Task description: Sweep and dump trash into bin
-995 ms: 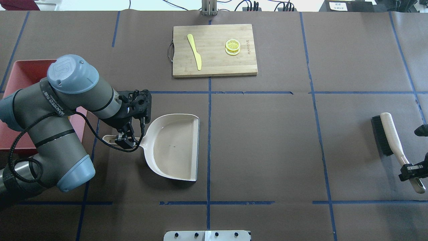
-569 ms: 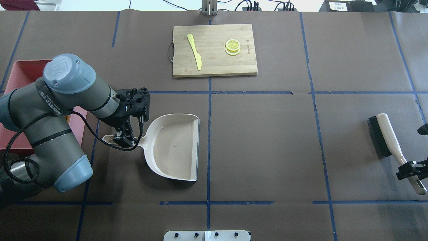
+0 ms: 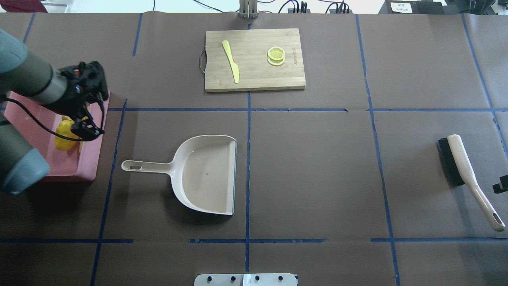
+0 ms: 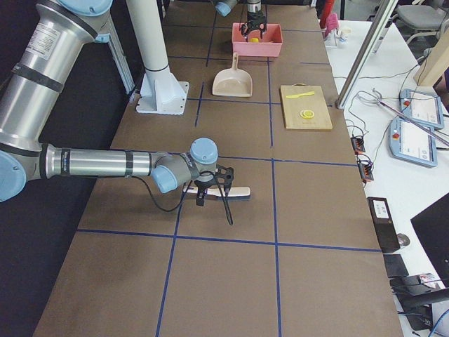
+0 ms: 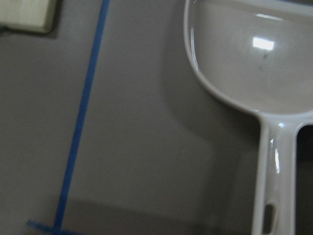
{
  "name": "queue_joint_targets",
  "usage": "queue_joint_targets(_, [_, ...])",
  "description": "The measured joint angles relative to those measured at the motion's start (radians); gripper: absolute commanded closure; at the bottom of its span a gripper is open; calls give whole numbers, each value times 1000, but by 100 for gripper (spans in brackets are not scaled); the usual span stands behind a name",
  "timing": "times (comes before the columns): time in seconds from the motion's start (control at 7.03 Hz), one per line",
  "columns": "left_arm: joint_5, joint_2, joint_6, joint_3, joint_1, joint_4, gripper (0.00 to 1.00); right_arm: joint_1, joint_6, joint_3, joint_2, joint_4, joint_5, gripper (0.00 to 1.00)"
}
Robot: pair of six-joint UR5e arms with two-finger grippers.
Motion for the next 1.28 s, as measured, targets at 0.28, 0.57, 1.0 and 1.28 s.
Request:
queue_joint_targets(0.28, [-15, 78, -108, 15, -189, 10, 0, 106, -145, -13, 1, -47, -3, 0])
queue_joint_targets(0.57, [-89, 152, -303, 58, -341, 22, 0, 212, -333, -16, 21, -176, -27, 0])
queue_joint_targets(1.0, [-296, 190, -355, 218, -608, 119, 0, 305, -561, -58, 81, -312, -73, 0])
queue_joint_targets(1.28, [-312, 193, -350, 227, -667, 233, 0, 348, -623, -84, 96, -325, -80, 0])
